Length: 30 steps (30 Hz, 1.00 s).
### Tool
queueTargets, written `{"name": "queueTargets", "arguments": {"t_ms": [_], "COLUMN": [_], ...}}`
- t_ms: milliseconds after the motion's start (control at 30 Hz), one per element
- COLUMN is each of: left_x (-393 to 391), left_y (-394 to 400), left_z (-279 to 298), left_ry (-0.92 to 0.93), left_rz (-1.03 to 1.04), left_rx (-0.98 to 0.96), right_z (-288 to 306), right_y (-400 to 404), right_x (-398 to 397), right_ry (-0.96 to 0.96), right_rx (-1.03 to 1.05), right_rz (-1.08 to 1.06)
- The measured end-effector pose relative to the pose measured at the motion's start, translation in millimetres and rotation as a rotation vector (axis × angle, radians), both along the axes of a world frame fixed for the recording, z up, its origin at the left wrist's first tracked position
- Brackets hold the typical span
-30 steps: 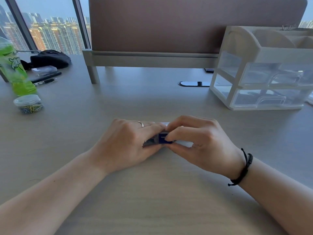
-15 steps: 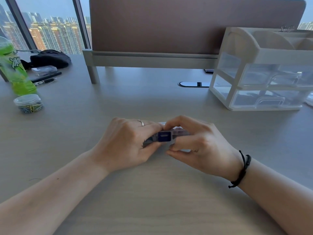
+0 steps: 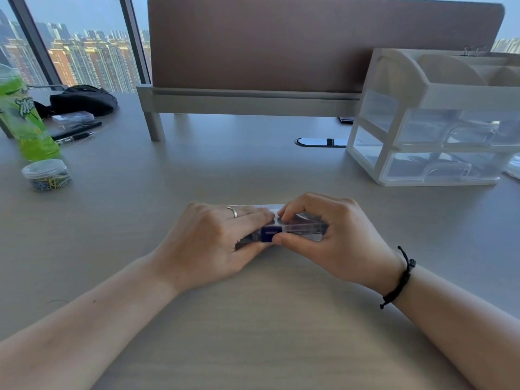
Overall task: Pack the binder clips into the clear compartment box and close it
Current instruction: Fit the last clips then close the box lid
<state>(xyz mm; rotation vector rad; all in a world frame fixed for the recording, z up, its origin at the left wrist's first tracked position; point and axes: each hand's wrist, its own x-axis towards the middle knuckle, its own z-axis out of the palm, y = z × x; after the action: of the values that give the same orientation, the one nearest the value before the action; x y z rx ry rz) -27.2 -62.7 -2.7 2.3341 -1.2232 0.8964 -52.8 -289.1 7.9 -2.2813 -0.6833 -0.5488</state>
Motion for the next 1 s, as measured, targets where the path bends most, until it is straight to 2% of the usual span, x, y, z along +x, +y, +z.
{"name": "queueTargets", "arguments": {"t_ms": [200, 433, 567, 633, 733, 800, 1000], "left_x": [4.4, 7.1, 2.5, 2.2, 5.1, 7.4, 8.3], "left_y": [2.8, 3.7, 5.2, 4.0, 2.7, 2.0, -0.8], "left_z": [-7.7, -9.2, -6.8, -5.3, -6.0, -7.3, -3.9], "left_ry": [0.127, 0.379, 0.495, 0.525, 0.524, 0.553, 0.591], "left_rz": [-0.028, -0.031, -0.04, 0.004, 0.196, 0.29, 0.329], "left_rx": [0.02, -0.004, 0.068, 0.138, 0.275, 0.275, 0.315], "right_z": [-1.9, -4.9, -4.8, -4.7, -4.5, -3.1, 0.8], "right_y": [-5.6, -7.7, -8.2, -7.4, -5.3, -4.2, -2.0], "right_x": [5.5, 8.2, 9.1, 8.8, 8.1, 8.6, 9.4], "right_ry": [0.164, 0.198, 0.242, 0.248, 0.241, 0.249, 0.282], "right_rx": [-0.248, -0.465, -0.56, -0.601, -0.65, -0.683, -0.692], "right_rz": [-0.049, -0.04, -0.045, -0.052, -0.054, -0.05, -0.045]}}
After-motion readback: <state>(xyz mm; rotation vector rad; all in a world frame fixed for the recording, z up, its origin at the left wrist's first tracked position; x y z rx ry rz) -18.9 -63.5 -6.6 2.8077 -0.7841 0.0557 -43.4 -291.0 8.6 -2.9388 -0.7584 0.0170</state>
